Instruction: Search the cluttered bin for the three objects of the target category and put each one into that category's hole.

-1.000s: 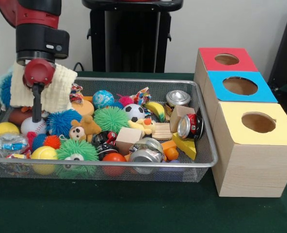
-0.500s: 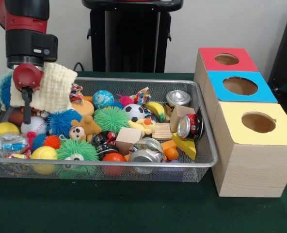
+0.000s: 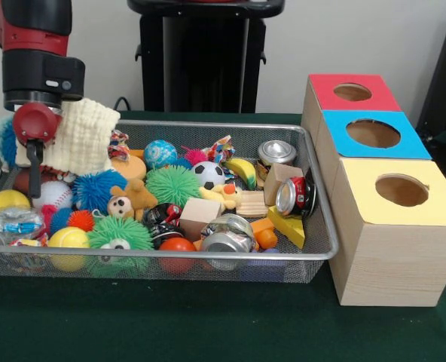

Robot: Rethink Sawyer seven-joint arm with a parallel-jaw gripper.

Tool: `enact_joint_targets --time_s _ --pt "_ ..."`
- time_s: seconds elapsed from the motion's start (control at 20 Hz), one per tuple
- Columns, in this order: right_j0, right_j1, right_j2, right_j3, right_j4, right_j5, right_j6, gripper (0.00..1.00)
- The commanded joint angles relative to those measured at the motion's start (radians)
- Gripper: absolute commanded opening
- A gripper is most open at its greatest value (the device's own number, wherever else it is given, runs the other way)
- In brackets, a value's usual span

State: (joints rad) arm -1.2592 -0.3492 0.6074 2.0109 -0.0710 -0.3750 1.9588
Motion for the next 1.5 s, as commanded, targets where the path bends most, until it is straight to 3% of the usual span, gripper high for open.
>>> enact_joint_targets --time_s 0.05,0.45,0.6,0.8,0.95,1.3,1.5 --pt "0.068 0.053 -0.014 -0.126 -0.004 -0.016 0.168 1.00" --pt "0.061 0.152 -0.028 -0.233 -0.071 -0.007 0.122 1.00" --pt "0.075 0.151 -0.040 -0.245 -0.072 -0.004 0.122 1.00" --pt "0.128 0.024 -0.116 -0.184 0.026 0.081 0.120 1.00" --pt "0.176 -0.098 -0.212 -0.161 0.113 0.218 0.095 1.00" --pt "0.195 -0.157 -0.276 -0.175 0.132 0.314 0.092 1.00" --pt "0.272 -0.179 -0.371 -0.185 0.162 0.285 0.123 1.00"
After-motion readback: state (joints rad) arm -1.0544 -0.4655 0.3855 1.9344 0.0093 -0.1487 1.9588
